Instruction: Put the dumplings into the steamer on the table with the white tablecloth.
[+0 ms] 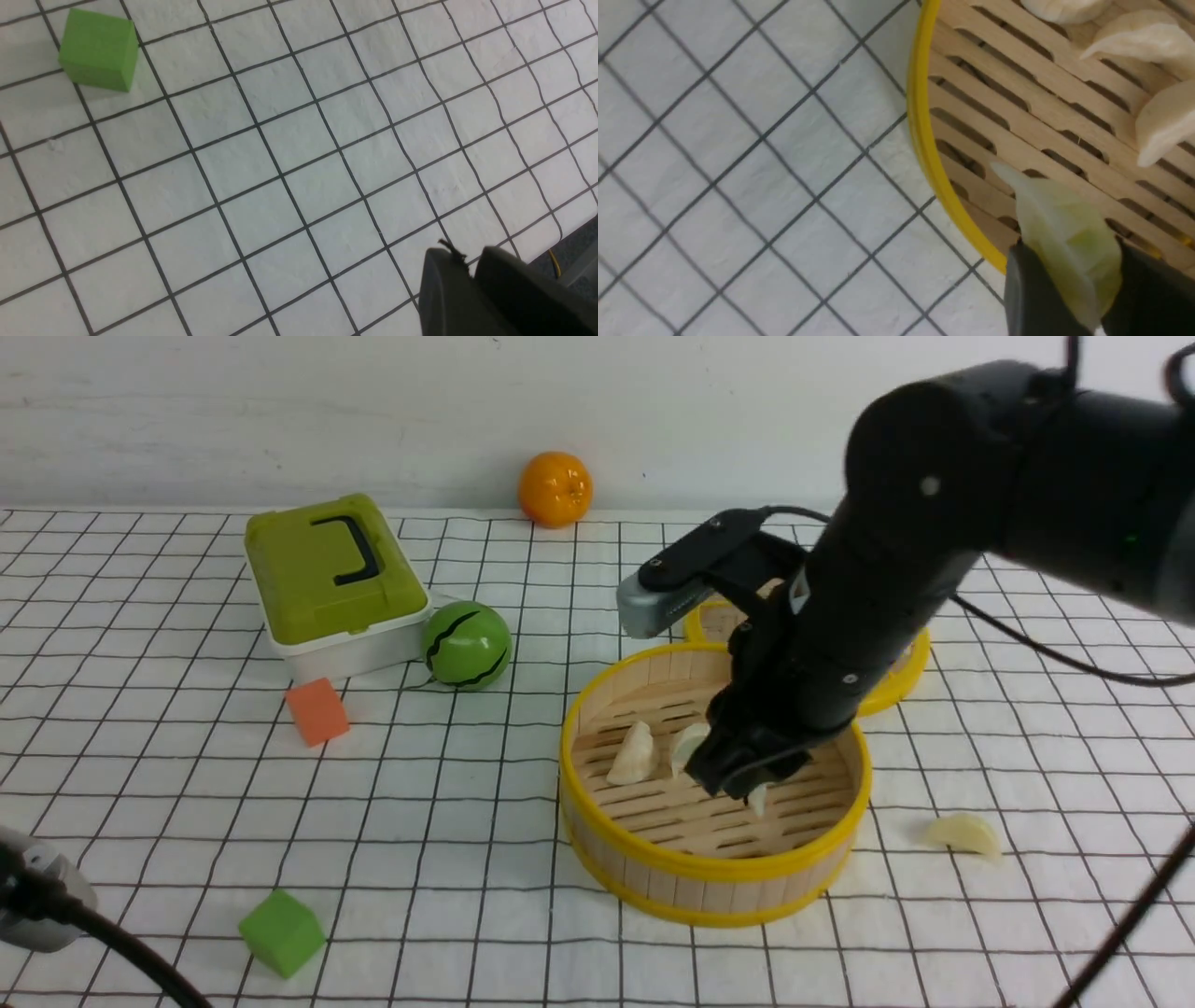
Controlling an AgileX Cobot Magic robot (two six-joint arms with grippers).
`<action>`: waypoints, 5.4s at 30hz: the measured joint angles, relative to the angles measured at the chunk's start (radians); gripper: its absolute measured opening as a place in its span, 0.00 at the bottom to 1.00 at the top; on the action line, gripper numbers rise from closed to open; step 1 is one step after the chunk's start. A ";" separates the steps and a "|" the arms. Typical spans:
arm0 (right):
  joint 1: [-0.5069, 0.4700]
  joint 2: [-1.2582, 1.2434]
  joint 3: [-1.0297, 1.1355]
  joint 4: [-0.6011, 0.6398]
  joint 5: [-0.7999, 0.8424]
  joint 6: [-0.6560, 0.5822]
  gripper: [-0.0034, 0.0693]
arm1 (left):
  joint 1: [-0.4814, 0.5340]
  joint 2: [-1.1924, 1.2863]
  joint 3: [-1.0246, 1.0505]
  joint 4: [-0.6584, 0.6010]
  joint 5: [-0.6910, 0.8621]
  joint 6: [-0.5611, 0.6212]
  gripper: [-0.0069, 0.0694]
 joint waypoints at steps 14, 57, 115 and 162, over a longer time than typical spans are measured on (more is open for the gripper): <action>0.000 0.227 -0.014 -0.045 -0.162 0.157 0.39 | 0.000 0.000 0.000 0.000 0.000 0.000 0.23; -0.426 0.117 0.137 -0.037 -0.014 -0.660 0.62 | 0.000 0.000 0.000 0.009 0.011 0.003 0.28; -0.129 0.273 -0.134 0.083 -0.010 -0.037 0.52 | 0.000 0.000 0.001 0.103 -0.026 0.007 0.33; -0.129 -1.084 0.631 0.278 -0.238 -0.165 0.04 | 0.000 0.000 0.001 0.105 -0.026 0.007 0.38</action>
